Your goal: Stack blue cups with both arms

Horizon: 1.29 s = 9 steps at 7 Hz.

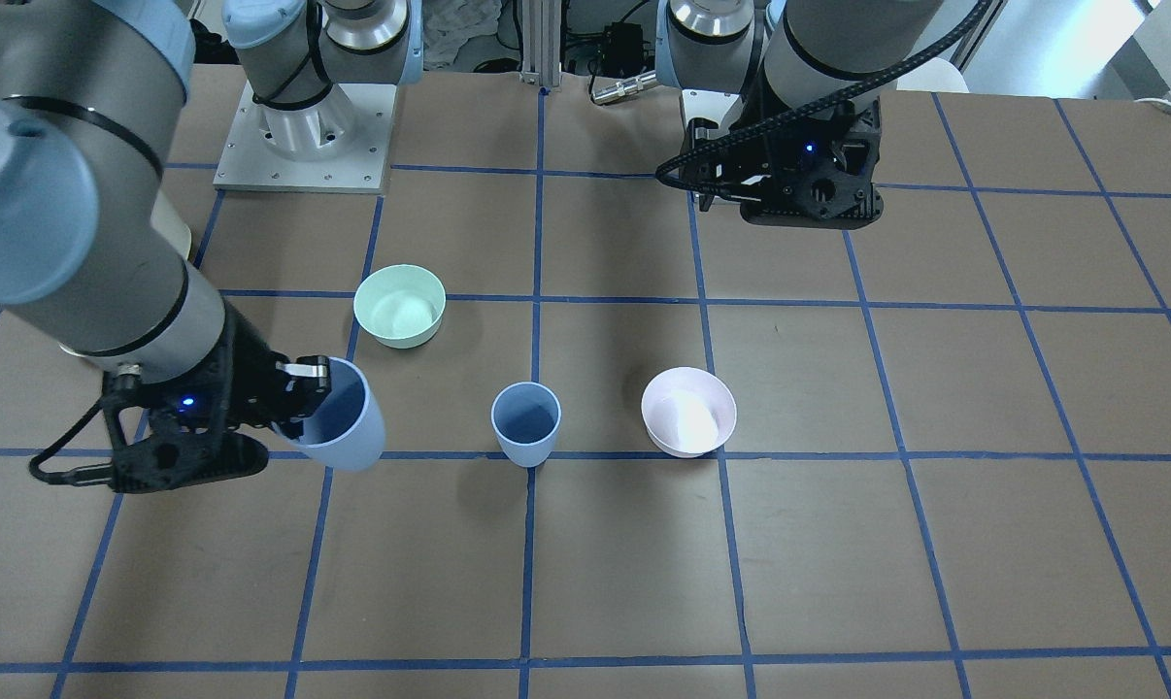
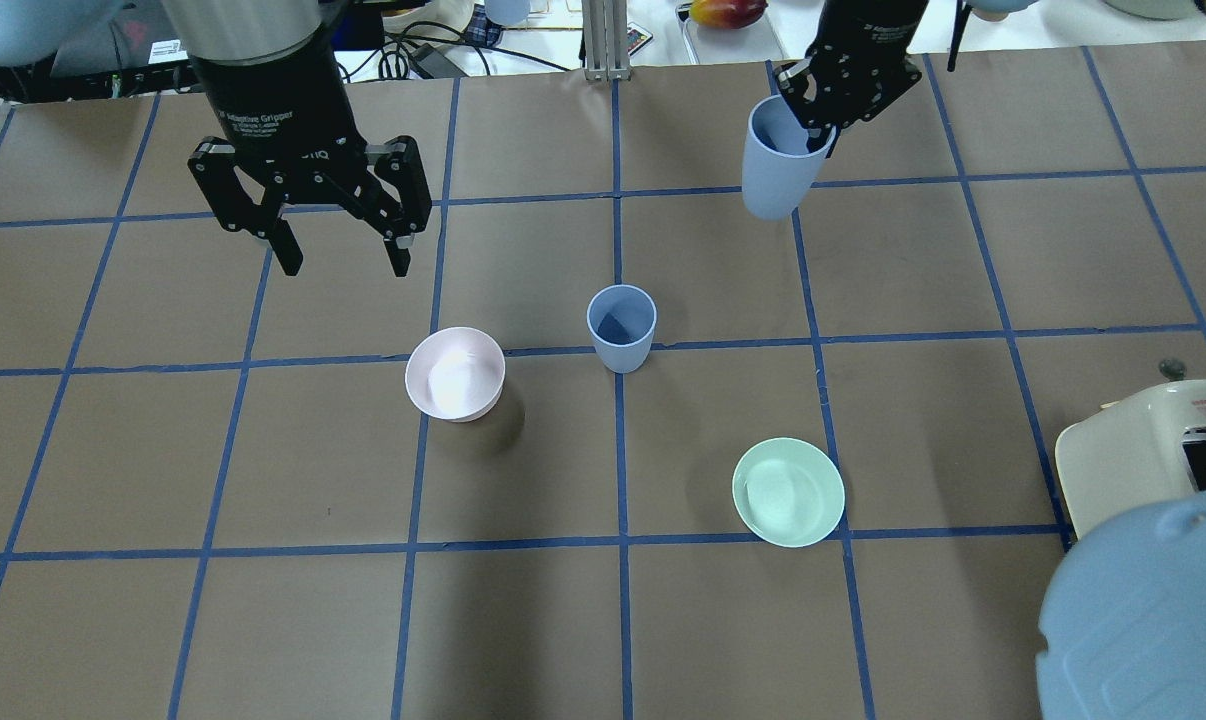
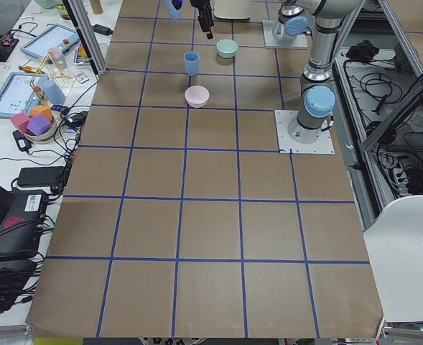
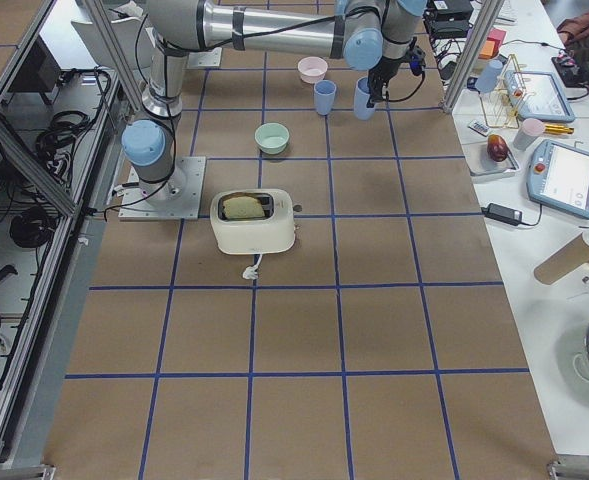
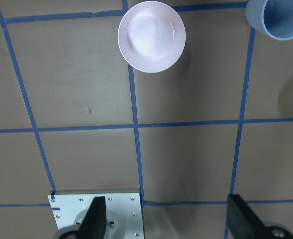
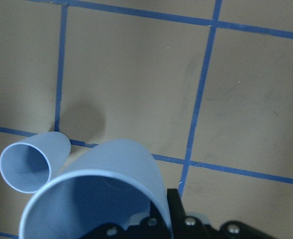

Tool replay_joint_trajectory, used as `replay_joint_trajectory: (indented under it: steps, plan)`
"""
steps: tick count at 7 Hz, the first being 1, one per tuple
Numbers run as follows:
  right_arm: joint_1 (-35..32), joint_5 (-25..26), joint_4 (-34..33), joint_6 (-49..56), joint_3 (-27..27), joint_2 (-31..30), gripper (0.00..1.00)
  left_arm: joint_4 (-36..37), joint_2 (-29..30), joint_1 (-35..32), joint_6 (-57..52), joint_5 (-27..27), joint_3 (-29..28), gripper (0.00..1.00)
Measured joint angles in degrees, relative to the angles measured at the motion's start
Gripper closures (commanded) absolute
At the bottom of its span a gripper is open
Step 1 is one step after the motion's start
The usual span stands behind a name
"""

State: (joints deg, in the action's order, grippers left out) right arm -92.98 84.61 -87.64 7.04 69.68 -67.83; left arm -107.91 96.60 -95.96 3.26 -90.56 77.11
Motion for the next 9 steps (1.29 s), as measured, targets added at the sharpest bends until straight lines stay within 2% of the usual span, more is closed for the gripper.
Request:
replay_joint_trajectory:
  steps: [1,3,6,9]
  plan:
    - [-2.73,-1.17,-0.39,-3.67,0.57,-0.22,1.00,7.09,-1.59,0.65,-1.24,-0.09,3.51,0.00]
    - [-8.16,-1.31,-4.50,-13.93,3.09,-0.25,1.00,15.83,-3.09,3.31,-2.08,0.08,6.75,0.00]
    - [-14.44,3.32,-10.11,-25.63,7.52,-0.10,1.00,18.25,-3.44,5.78,-2.21,0.16,7.14,0.00]
    - [-15.61,3.88,-12.38,-27.63,10.88,-0.22,1.00,18.54,-3.75,5.87,-2.21,0.02,7.62,0.00]
